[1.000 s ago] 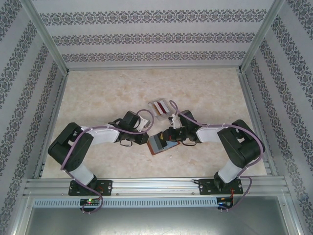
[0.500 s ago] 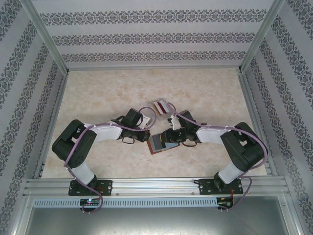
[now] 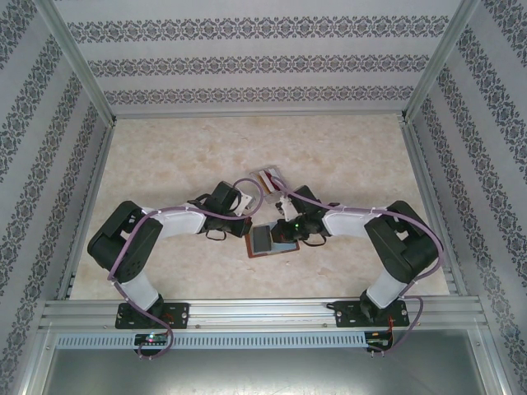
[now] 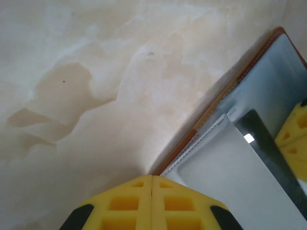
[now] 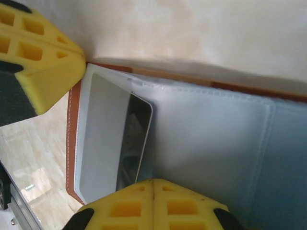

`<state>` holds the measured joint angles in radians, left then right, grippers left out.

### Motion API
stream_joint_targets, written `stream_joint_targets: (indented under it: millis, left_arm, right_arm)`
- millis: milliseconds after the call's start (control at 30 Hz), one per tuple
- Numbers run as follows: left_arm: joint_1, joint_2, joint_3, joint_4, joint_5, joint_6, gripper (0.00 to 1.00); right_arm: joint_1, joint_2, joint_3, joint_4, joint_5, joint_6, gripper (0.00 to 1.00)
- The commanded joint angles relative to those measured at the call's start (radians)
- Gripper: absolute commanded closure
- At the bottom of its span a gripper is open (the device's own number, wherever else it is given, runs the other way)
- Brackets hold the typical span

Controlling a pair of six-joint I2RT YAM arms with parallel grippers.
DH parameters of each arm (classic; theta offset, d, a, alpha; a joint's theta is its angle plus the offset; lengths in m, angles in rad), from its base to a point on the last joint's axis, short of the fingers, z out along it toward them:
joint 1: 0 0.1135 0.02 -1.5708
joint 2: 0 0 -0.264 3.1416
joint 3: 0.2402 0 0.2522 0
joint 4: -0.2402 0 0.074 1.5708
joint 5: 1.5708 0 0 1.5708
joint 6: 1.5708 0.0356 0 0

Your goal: Put the credit cards into the card holder

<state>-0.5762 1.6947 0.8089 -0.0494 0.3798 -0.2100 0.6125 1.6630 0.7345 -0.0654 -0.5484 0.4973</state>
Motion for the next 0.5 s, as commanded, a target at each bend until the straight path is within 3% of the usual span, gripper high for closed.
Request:
stream_joint_targets:
  millis: [0,200,267,367,467]
  left_arm:
    - [-0.004,0.033,-0.002,-0.087,-0.052,-0.011,1.00]
    - [-0.003,0.002,-0.019,-0.075,-0.085,-0.018,1.00]
    - [-0.002,-0.016,-0.027,-0.067,-0.089,-0.025,0.92]
    - [0.003,-0.045,-0.053,-0.043,-0.116,-0.047,0.89]
    - [0.023,-0.059,-0.064,-0.050,-0.116,-0.068,1.00]
  right_arm:
    - [0.033,0.028,0.042,-0.024,0.004,-0.009,0.94]
    - [0.039,-0.008,0.056,-0.109,0.073,-0.023,0.87]
    - [0.039,-0.029,0.065,-0.143,0.099,-0.038,0.83]
    - [0.039,-0.054,0.080,-0.202,0.142,-0.041,0.81]
    - [0.040,-0.048,0.079,-0.193,0.143,-0.027,0.80]
